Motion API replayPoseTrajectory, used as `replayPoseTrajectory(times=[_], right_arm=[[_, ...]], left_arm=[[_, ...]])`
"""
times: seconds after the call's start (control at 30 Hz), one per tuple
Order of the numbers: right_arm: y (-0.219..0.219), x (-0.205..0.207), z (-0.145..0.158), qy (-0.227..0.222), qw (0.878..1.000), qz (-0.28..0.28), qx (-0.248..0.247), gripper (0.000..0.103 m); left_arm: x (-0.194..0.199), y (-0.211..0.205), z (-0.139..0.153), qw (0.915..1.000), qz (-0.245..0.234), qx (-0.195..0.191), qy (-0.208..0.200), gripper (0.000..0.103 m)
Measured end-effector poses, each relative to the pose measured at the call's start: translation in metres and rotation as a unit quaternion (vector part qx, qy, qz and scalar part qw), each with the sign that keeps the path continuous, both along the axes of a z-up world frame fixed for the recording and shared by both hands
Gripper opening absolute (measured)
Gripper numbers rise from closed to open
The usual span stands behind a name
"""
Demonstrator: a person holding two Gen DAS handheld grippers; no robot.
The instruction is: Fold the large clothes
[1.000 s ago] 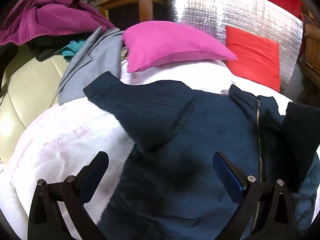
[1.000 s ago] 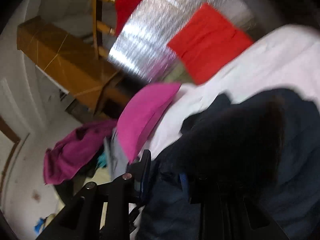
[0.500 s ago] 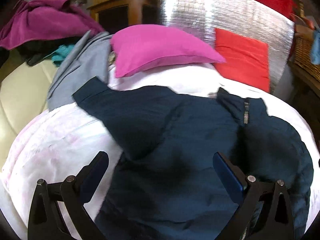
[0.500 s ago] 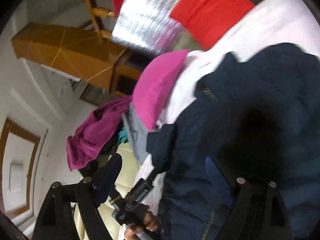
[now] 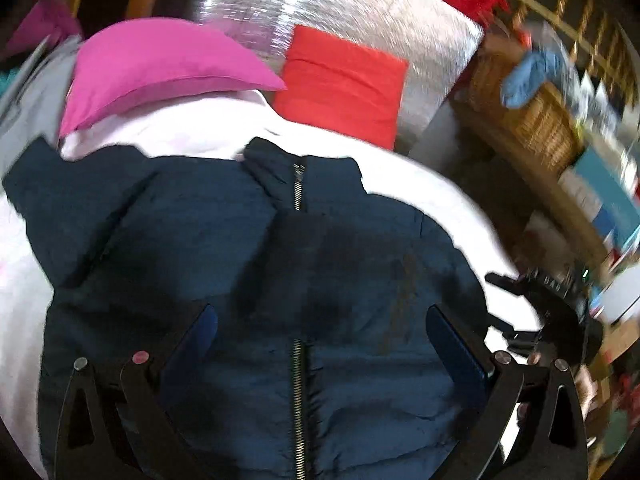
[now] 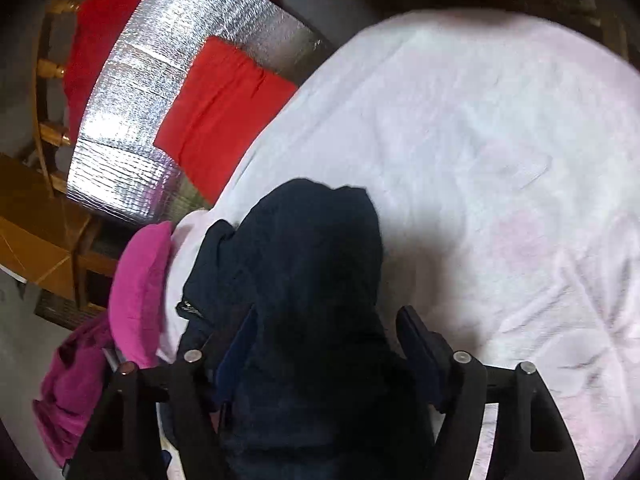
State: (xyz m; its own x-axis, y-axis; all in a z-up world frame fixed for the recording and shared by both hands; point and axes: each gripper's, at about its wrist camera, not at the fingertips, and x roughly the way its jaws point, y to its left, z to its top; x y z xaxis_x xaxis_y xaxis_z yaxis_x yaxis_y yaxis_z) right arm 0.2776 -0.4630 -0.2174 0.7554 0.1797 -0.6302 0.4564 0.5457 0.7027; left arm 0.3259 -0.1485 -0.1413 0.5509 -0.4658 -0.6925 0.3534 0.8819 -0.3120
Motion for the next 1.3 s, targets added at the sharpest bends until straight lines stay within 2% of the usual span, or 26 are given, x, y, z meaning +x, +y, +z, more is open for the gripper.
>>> replayPoseTrajectory(times=[0.1,0.17,0.3,0.37,0.43,0.5,0.53,0.73,0.87,0.9,0.97,1.0,1.07,1.2,1.3], right_arm=[[-0.001,0.005,-0.009,0.023,1.0,0.002,0.0,0.064],[-0.003,0.006,-0.018,0.036,0.999,0.004,0.017,0.054],[-0.006,0.008,-0.027,0.045,0.999,0.002,0.027,0.052],[-0.005,0.01,-0.028,0.047,0.999,0.001,0.022,0.052],[-0.002,0.011,-0.028,0.049,0.999,0.002,0.016,0.052],[0.0,0.013,-0.028,0.052,0.999,0.003,0.013,0.052],[0.0,0.013,-0.028,0.052,0.999,0.002,0.011,0.052],[0.002,0.011,-0.026,0.053,0.999,0.002,0.005,0.052],[0.005,0.012,-0.023,0.054,0.999,0.003,-0.005,0.052],[0.006,0.013,-0.023,0.055,0.998,0.004,-0.008,0.052],[0.008,0.013,-0.021,0.056,0.998,0.003,-0.013,0.052],[0.009,0.014,-0.02,0.057,0.998,0.002,-0.016,0.052],[0.011,0.014,-0.019,0.059,0.998,0.003,-0.02,0.052],[0.012,0.015,-0.019,0.061,0.998,0.004,-0.02,0.052],[0.011,0.014,-0.02,0.062,0.998,0.006,-0.014,0.052]], left_arm=[[0.0,-0.035,-0.007,0.9985,-0.018,0.052,-0.004,0.103],[-0.004,-0.05,-0.017,0.9966,-0.031,0.077,-0.006,0.103],[0.0,-0.062,-0.033,0.9907,-0.009,0.134,-0.023,0.103],[0.005,-0.059,-0.035,0.9892,0.001,0.142,-0.036,0.088],[0.014,-0.053,-0.038,0.9911,-0.004,0.131,-0.025,0.053],[0.02,-0.044,-0.039,0.9945,-0.009,0.104,-0.009,0.031],[0.021,-0.039,-0.037,0.9956,-0.007,0.094,-0.005,0.029],[0.03,0.004,-0.005,0.9993,0.008,0.035,-0.013,0.027],[0.048,0.052,0.003,0.9984,0.053,0.019,0.002,0.029],[0.053,0.066,0.003,0.9974,0.07,0.015,0.011,0.033],[0.061,0.093,0.0,0.9941,0.106,0.005,0.024,0.048],[0.066,0.106,-0.003,0.9915,0.125,0.001,0.035,0.058],[0.069,0.126,-0.008,0.9875,0.15,-0.012,0.049,0.059],[0.074,0.153,-0.015,0.9821,0.162,-0.052,0.081,0.06],[0.071,0.163,-0.017,0.9794,0.168,-0.07,0.087,0.06]])
